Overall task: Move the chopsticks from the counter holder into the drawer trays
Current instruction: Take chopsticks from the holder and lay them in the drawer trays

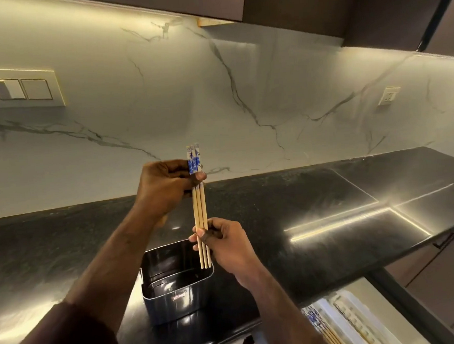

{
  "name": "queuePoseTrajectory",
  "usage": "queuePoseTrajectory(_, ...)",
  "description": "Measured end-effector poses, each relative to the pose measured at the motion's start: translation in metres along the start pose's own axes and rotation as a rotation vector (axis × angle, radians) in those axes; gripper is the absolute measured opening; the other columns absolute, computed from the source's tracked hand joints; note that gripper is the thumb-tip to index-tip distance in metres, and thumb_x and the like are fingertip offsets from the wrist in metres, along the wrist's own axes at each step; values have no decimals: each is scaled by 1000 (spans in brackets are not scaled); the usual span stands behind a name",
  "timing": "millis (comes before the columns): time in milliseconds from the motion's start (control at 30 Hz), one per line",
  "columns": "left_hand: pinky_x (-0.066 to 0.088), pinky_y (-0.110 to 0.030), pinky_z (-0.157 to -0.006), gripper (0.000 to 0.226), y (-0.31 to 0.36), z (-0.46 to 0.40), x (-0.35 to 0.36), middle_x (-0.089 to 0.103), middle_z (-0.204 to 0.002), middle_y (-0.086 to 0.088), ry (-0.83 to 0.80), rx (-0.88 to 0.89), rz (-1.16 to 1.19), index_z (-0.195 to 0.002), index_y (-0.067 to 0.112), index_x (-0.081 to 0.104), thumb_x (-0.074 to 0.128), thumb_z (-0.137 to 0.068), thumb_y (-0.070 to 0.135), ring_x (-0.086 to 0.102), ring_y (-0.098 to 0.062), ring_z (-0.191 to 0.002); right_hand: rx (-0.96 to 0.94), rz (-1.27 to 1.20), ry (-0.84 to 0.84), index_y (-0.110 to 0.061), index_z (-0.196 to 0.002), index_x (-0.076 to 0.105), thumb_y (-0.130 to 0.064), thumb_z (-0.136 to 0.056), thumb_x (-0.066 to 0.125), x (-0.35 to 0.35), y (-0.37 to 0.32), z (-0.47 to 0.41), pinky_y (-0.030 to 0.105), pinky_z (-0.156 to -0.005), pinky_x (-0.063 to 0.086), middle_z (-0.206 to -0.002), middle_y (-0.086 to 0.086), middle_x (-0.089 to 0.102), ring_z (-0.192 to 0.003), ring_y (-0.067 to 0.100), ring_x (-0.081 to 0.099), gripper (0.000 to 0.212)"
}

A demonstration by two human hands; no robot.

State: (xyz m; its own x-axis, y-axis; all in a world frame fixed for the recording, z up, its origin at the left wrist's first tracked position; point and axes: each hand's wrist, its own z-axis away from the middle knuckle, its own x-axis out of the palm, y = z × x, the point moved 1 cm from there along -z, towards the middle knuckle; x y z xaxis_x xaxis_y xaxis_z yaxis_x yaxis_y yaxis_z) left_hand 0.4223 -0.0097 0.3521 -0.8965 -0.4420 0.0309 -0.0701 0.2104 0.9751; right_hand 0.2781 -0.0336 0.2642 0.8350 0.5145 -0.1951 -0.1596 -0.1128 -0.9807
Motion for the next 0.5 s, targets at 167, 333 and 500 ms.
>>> queuePoseTrajectory(167,56,-20,-59,16,28,28,36,77,-79,-1,-42,38,46,-85,16,73,78,-72,8,74,-15,-73,3,-93,-61,-14,-105,69,-20,-93,61,-41,-5,36,43,-84,58,-91,6,76,-86,21,73,16)
queuePoseTrajectory(333,57,-21,-62,15,38,72,104,77,-80,-3,-78,69,53,-84,19,73,79,-74,11,75,-16,-75,5,-100,15,-13,-97,71,-18,-93,62,-107,-1,95,43,-79,60,-84,9,75,-78,24,72,11)
queuePoseTrajectory(500,59,-26,-70,22,40,129,193,77,-85,-6,-154,59,85,-100,7,71,76,-78,9,75,-19,-80,24,-19,121,-16,-88,72,-14,-92,62,-186,7,175,37,-71,61,-77,7,75,-70,22,72,11)
